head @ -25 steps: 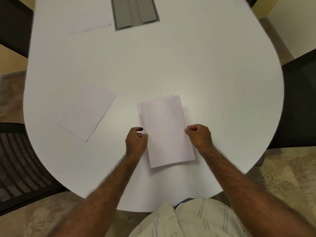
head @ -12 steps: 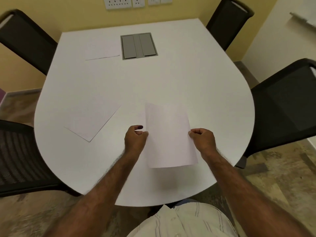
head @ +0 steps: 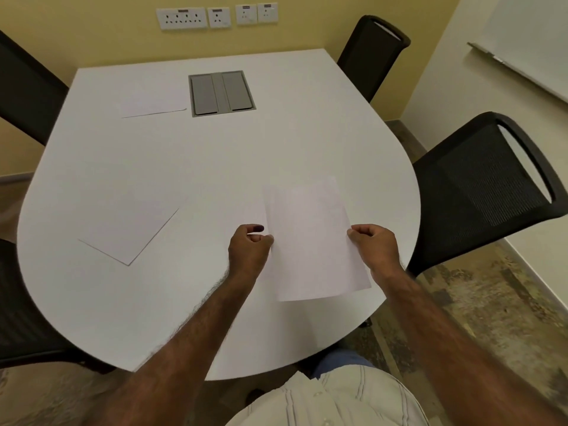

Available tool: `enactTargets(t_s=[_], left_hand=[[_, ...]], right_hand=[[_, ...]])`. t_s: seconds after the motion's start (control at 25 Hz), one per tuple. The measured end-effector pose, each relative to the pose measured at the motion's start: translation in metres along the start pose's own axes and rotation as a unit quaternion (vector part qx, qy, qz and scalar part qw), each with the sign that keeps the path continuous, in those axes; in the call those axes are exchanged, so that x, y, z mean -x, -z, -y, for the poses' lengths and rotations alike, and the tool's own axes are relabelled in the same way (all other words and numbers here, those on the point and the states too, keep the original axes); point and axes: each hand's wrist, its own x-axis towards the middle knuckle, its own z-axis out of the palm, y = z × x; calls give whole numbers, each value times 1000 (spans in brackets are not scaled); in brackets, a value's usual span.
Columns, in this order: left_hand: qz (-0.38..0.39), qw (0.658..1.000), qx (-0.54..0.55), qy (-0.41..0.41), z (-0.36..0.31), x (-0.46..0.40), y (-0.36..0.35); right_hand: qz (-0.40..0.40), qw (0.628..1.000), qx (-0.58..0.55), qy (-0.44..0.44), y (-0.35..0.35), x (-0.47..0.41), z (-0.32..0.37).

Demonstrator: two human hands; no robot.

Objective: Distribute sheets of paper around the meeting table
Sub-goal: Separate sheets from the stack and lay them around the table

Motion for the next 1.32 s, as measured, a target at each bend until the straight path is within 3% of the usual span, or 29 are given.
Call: enactTargets(t_s=[0.76, 1.32], left_hand=[[-72, 994, -34, 81, -45, -164, -184], [-102, 981, -60, 157, -29, -248, -269]], right_hand=[[88, 991, 94, 27, -13, -285, 69], [129, 981, 146, 4, -63, -442, 55]])
